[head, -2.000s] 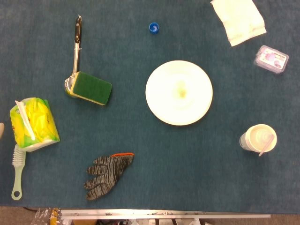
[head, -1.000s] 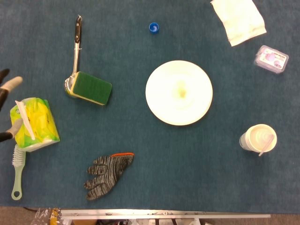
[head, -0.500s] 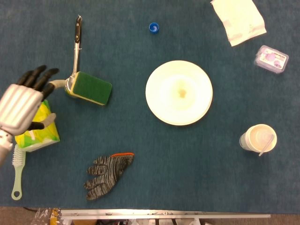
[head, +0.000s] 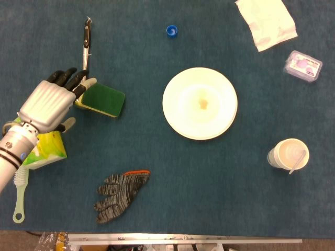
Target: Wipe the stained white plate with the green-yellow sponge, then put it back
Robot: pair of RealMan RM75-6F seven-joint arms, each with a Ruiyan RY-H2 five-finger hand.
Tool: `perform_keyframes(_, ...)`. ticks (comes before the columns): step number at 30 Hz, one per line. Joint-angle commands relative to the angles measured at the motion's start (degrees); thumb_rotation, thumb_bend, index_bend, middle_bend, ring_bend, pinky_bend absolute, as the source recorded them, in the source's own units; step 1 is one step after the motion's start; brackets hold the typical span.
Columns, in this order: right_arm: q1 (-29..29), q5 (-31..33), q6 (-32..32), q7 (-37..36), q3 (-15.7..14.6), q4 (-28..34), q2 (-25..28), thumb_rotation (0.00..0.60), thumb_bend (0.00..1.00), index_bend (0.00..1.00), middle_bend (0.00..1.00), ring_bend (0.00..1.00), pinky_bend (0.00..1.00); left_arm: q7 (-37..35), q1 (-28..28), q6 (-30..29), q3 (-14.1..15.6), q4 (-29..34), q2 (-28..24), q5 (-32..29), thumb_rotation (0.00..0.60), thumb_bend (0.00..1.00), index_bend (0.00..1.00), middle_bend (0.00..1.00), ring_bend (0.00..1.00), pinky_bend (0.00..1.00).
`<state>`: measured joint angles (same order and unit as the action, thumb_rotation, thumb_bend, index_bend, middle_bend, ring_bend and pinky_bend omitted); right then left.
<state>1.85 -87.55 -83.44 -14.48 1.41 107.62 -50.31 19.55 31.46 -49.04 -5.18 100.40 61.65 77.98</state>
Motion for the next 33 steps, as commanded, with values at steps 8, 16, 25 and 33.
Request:
perform_keyframes(8, 0.1, 1.03, 0.41, -0.53, 0.21, -0.78, -0.17, 0.6, 0.16, 0.01, 0.11, 0.01, 0.27, 9.56, 5.43, 4.83, 0.45, -3.74, 4.45, -10.78, 0.6, 0.28, 0.07, 0.01, 0.0, 0.1)
perform_keyframes(16, 0.09, 1.46, 0.63, -1.57, 0.26, -1.85, -0.38, 0.6, 0.16, 0.01, 0.11, 0.01, 0.27, 15.71, 8.69, 4.73, 1.6, -4.46, 7.34, -19.17, 0.6, 0.28, 0.06, 0.01, 0.0, 0.1)
perform_keyframes(25, -0.05, 1.63, 0.62, -2.52, 0.25, -2.76, -0.44, 0.6, 0.16, 0.01, 0.11, 0.01, 0.27, 18.15, 11.47, 3.06, 2.2, -4.38, 9.74, -26.32, 0.6, 0.28, 0.08, 0.01, 0.0, 0.1)
perform_keyframes(33, -0.21, 2.0, 0.66, -3.38, 0.29, -3.5, -0.47, 0.6, 0.16, 0.01, 0.11, 0.01, 0.27, 18.83, 13.4, 2.01, 3.13, -5.13, 11.5, -29.69, 0.6, 0.28, 0.17, 0.02, 0.0, 0.1)
